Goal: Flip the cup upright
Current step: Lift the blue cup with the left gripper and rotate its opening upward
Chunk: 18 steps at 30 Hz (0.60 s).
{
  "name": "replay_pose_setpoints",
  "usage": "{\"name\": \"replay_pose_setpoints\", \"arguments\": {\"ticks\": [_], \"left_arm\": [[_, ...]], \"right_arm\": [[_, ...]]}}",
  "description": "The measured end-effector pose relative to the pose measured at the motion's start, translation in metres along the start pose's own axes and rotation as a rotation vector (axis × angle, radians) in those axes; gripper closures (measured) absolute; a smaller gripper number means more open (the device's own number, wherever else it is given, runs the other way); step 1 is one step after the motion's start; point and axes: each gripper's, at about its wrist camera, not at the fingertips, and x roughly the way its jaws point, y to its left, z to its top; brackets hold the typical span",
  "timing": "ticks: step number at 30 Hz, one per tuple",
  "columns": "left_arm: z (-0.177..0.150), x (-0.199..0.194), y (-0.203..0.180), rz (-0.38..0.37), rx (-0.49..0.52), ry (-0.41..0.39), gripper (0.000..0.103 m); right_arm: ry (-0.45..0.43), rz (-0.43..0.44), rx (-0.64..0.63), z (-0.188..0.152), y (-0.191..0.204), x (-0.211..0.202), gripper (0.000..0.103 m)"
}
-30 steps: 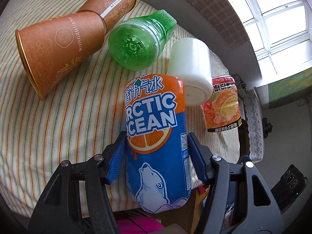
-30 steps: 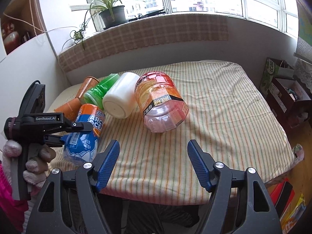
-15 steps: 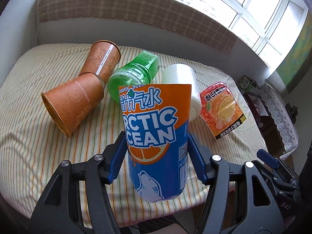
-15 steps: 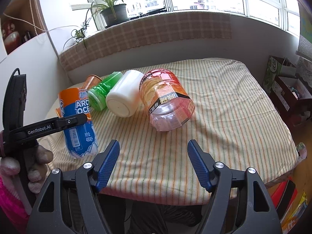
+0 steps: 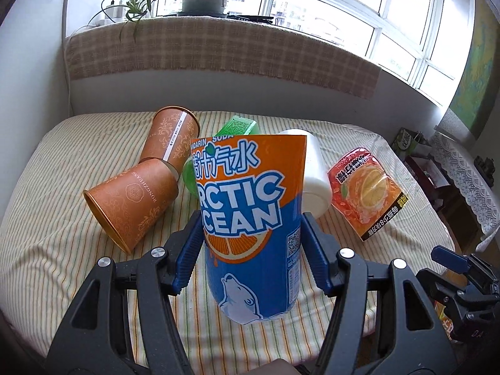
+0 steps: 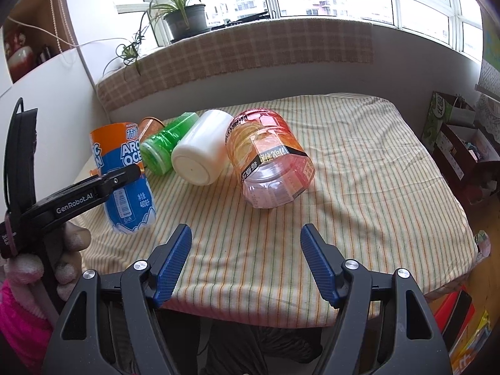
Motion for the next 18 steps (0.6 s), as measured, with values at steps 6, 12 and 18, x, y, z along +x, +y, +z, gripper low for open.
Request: {"name": "replay_pose_setpoints", "arguments": {"ticks": [6,12,18], "left_arm": [[-0.001,0.002,-0.002,0.03,0.016,-0.052,0.04],[-0.008,0.008,-0.004,0.044,0.032,-0.071,0.04],[-0.015,0.008,-0.007,0.043,0.051,-0.087,0.04]], "right_arm": [[-0.008,-0.004,0.007,0.0,-0.002,0.0,0.031],[-0.007,-0.003,0.008,0.0,-0.003,0.0,0.031],[-0.004,0.003,0.012,0.0,-0.004,-0.001,0.031]]}}
